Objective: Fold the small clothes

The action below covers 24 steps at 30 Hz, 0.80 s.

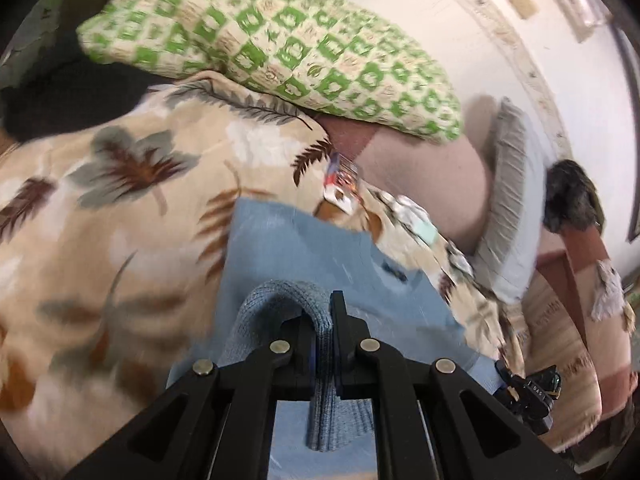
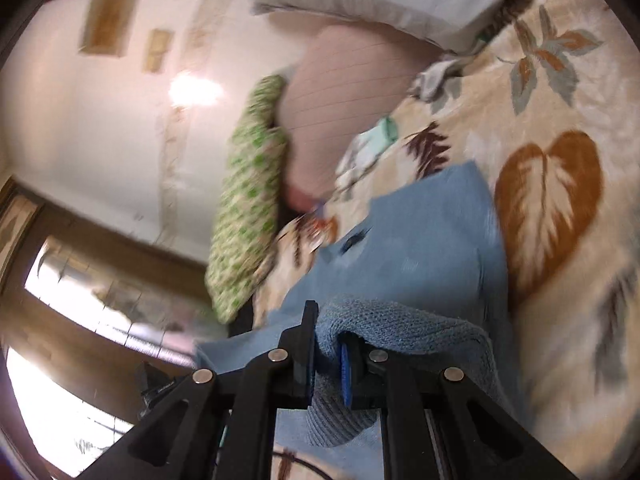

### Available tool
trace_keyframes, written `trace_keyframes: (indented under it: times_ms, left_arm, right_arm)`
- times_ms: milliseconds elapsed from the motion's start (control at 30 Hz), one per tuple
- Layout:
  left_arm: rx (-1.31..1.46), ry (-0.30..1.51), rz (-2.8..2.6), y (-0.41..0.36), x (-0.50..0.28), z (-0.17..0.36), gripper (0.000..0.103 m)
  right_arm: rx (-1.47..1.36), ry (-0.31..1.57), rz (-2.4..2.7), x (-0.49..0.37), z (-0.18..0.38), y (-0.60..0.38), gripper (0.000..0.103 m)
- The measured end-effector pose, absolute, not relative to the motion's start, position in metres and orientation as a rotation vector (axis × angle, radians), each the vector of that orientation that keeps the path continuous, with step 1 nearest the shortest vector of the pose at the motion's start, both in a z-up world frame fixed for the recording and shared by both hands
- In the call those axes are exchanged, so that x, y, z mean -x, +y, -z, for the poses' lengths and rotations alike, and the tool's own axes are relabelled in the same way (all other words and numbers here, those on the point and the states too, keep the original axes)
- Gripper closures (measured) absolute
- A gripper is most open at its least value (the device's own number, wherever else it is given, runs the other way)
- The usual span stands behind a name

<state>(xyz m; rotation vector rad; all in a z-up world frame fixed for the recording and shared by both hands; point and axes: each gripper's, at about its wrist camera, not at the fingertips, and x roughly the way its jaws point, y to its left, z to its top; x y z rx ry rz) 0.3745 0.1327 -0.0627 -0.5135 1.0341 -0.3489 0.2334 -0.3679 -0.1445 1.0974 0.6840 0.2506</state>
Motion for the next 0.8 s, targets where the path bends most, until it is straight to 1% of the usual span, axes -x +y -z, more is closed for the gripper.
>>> trace_keyframes:
  times_ms: [67, 167, 233, 267, 367, 400, 433, 467, 500, 567, 633, 733, 800]
  left_arm:
    - [0.499, 1.046, 0.334, 0.121, -0.412, 0.081, 0.097]
    - [0.514, 1.115, 0.278, 0.115, -0.448, 0.117, 0.097]
    - [0.567, 1.15, 0.243, 0.121, -0.455, 0.139, 0.097]
    - [0.602, 1.155, 0.244, 0.126, -0.454, 0.148, 0.097]
    - [0.686, 1.108, 0.283, 0.141, -0.442, 0.154, 0.095]
    - [0.7, 1.079, 0.282, 0.147, -0.436, 0.151, 0.089]
    - [0.705, 1.048, 0.267, 0.153, -0.43, 0.147, 0.077]
    - [0.714, 1.017, 0.242, 0.161, -0.425, 0.142, 0.07]
    - [0.724, 0.997, 0.211, 0.167, -0.419, 0.138, 0.061]
    - [0.721, 0.974, 0.181, 0.176, -0.401, 0.123, 0.06]
    - [0.694, 0.954, 0.198, 0.174, -0.384, 0.11, 0.057]
    - [0.596, 0.96, 0.179, 0.155, -0.343, 0.097, 0.049]
    - [0.566, 0.968, 0.145, 0.139, -0.317, 0.102, 0.049]
  right_arm:
    - [-1.167, 0.714, -0.201, -0.266, 0.166, -0.383, 0.093]
    - [-1.297, 0.779, -0.129, -0.306, 0.208, -0.403, 0.089]
    - [-1.405, 0.897, -0.112, -0.326, 0.238, -0.412, 0.089]
    - [-1.445, 0.923, -0.131, -0.329, 0.245, -0.416, 0.088]
    - [-1.573, 0.895, -0.239, -0.323, 0.258, -0.431, 0.088]
    - [-1.587, 0.886, -0.263, -0.317, 0.258, -0.437, 0.087]
    - [-1.596, 0.87, -0.27, -0.309, 0.257, -0.442, 0.084]
    - [-1.605, 0.837, -0.269, -0.298, 0.253, -0.45, 0.076]
    - [-1.624, 0.787, -0.26, -0.283, 0.25, -0.46, 0.054]
    - [-1.653, 0.691, -0.206, -0.253, 0.243, -0.472, 0.024]
    - [-1.621, 0.631, -0.188, -0.235, 0.232, -0.477, 0.024]
    - [-1.515, 0.715, -0.262, -0.241, 0.213, -0.454, 0.024]
    - [-1.435, 0.767, -0.342, -0.259, 0.197, -0.425, 0.024]
